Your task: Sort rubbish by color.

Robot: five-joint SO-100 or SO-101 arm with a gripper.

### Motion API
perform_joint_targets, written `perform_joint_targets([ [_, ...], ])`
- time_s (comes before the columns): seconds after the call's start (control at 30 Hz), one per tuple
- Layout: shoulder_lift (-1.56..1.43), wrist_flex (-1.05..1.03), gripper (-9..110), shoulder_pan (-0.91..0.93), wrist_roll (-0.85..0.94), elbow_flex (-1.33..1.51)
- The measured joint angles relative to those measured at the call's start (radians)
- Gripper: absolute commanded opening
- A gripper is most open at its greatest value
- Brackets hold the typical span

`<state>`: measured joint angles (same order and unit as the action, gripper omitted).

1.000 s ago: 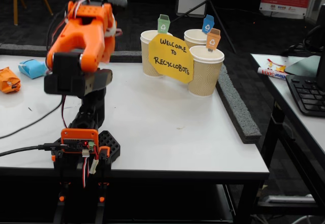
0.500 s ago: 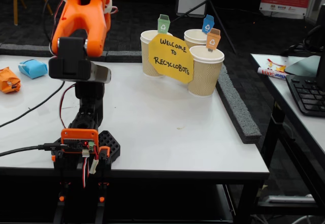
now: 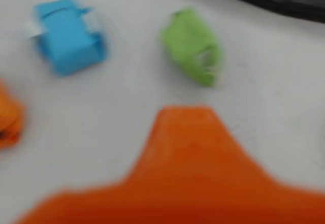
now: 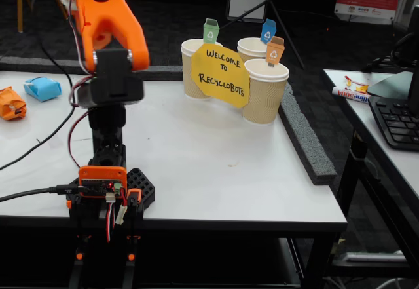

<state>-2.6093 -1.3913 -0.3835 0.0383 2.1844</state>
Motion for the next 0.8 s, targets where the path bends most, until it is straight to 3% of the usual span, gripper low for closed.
perform_joint_targets([
  [0.3,-0.031,0.0,7,-0.19,0.0,0.0],
  [0.8,-0.031,0.0,7,-0.207,0.0,0.0],
])
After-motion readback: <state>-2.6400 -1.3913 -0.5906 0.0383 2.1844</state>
